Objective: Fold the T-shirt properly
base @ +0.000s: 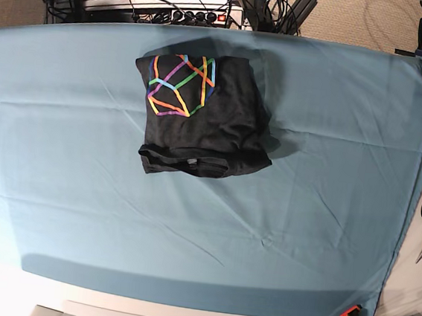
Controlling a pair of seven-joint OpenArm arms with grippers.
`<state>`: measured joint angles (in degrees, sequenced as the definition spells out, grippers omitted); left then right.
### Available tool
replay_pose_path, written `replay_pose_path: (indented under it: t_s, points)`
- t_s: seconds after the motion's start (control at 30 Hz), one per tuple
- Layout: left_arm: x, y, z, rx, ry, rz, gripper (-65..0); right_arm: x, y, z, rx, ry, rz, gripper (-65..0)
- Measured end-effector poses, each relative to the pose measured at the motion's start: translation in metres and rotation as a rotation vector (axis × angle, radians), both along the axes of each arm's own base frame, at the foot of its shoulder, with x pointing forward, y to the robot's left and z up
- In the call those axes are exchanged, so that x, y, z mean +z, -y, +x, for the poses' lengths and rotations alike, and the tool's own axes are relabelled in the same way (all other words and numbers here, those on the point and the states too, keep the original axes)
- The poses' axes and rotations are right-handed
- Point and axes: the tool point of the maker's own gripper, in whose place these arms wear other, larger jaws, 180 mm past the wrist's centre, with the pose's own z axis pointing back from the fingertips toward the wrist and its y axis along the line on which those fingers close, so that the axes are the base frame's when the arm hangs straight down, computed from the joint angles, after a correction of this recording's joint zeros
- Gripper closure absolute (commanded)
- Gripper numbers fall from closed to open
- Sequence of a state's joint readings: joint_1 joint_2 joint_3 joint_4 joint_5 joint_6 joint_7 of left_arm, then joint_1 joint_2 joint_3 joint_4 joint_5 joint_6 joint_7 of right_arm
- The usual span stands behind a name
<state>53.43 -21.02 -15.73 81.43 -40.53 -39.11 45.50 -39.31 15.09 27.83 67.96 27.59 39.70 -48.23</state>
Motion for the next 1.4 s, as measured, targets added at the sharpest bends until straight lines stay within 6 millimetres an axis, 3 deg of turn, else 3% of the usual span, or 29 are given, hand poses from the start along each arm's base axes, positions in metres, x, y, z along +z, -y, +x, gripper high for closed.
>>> replay_pose_path:
  t_s: [0.13, 0.4, 0.47, 0.6, 0.67, 0.77, 0.87, 1.07, 1.4]
  points:
    - [-0.041, 0.001, -0.004, -0.089, 0.013, 0.111, -27.4, -0.04, 0.009, 0.005, 0.005, -0.057, -0.146, -29.1]
    - [-0.123, -0.019, 0.044, -0.194, 0.145, 0.443, -27.4, -0.101, 0.002, 0.034, -0.077, -0.042, -0.292, -29.1]
    - [-0.146, -0.023, 0.047, -0.199, 0.09, 0.548, -27.4, -0.112, -0.009, 0.036, -0.166, -0.066, -0.29, -29.1]
    - [-0.171, 0.003, 0.053, -0.14, 0.003, 0.53, -27.2, -0.127, -0.051, 0.049, -0.199, -0.05, -0.247, -29.1]
    - [-0.175, 0.023, 0.065, -0.129, 0.002, 0.505, -24.4, -0.131, -0.07, 0.058, -0.182, -0.039, -0.231, -29.1]
    - [-0.177, 0.058, 0.094, -0.112, 0.042, 0.458, -16.6, -0.133, -0.076, 0.07, -0.168, -0.025, -0.242, -26.9]
    - [-0.178, 0.077, 0.114, -0.125, 0.087, 0.48, -5.1, -0.133, -0.073, 0.065, -0.138, -0.049, -0.257, -15.0]
    - [-0.178, 0.084, 0.112, -0.113, 0.097, 0.499, 0.0, -0.133, -0.075, 0.06, -0.127, -0.062, -0.256, -0.1]
    - [-0.178, 0.084, 0.114, -0.11, 0.097, 0.499, 0.0, -0.133, -0.074, 0.058, -0.116, -0.053, -0.261, 0.0]
